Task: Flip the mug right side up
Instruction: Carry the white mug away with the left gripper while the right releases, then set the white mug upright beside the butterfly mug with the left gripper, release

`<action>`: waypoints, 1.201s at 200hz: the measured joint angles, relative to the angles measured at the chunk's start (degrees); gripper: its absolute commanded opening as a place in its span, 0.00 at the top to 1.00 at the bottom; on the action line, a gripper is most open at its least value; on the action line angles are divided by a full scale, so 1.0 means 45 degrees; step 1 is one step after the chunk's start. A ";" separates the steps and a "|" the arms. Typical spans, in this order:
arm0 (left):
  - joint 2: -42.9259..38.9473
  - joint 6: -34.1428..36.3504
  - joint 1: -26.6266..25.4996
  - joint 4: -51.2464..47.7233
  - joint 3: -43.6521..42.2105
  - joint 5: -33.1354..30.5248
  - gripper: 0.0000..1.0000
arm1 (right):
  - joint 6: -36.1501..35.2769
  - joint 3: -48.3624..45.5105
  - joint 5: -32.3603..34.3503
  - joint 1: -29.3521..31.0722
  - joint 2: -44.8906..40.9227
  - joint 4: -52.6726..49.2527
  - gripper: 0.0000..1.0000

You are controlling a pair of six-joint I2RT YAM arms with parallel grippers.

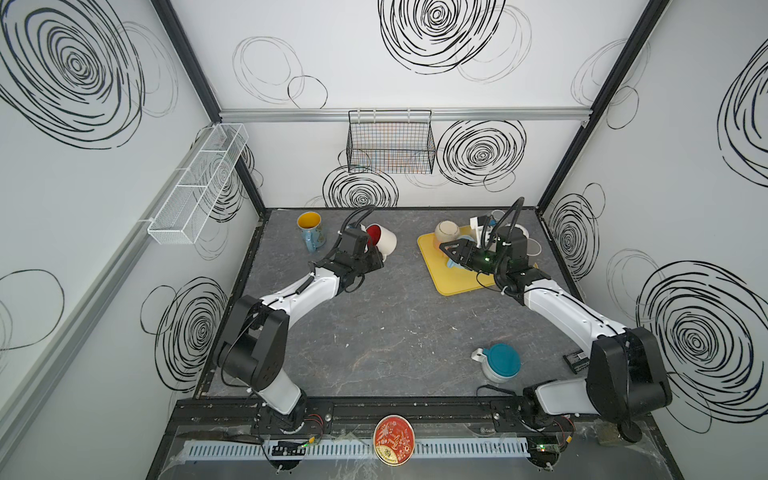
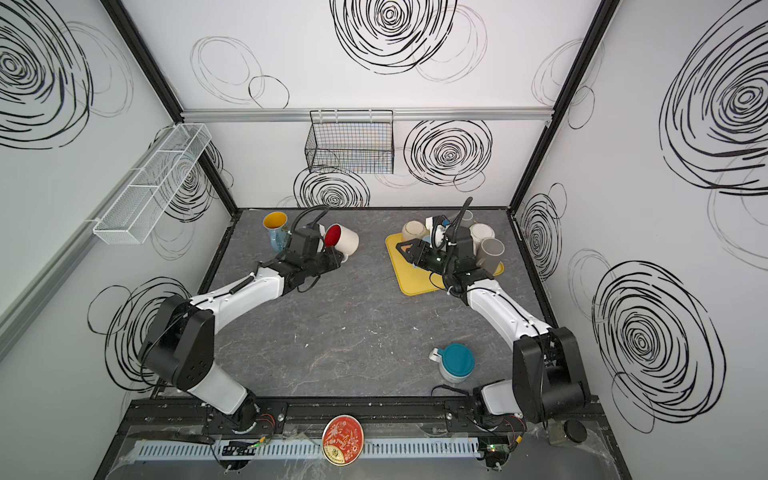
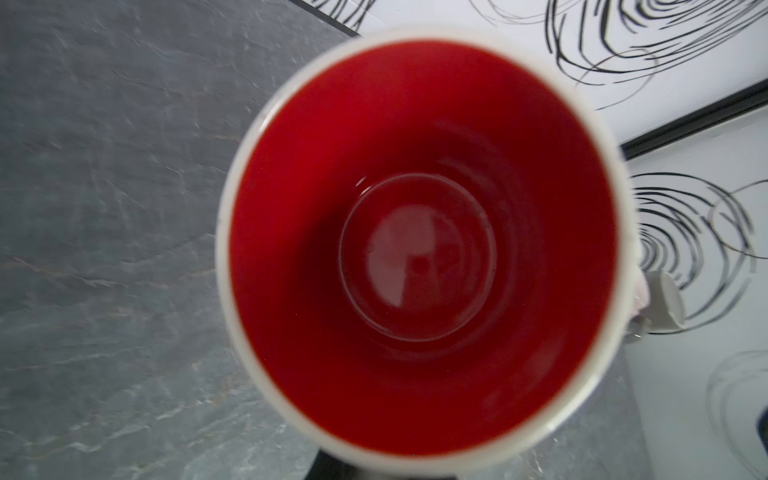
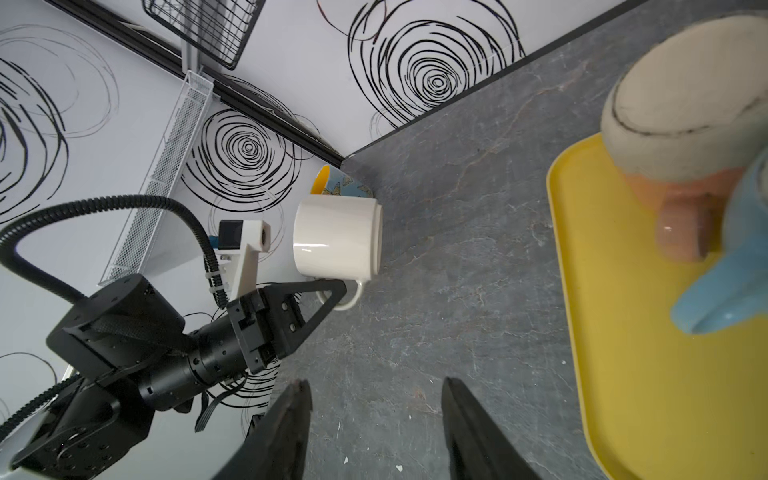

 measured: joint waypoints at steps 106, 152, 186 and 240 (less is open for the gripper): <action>0.4838 0.2628 0.0913 -0.3857 0.5712 -0.3405 1.00 | -0.1365 -0.0194 0.1103 -0.0408 -0.0306 -0.2448 0.44; 0.6178 0.3172 0.1763 -0.4566 0.6975 -0.4099 1.00 | -0.1598 -0.0112 0.1248 -0.0408 0.0019 -0.2890 0.44; 0.6955 0.3468 0.2249 -0.4852 0.7752 -0.4415 1.00 | -0.1598 -0.0049 0.1248 -0.0408 0.0374 -0.2929 0.44; 0.7849 0.4036 0.2764 -0.5085 0.8612 -0.4478 1.00 | -0.1593 0.0005 0.1277 -0.0413 0.0714 -0.2924 0.44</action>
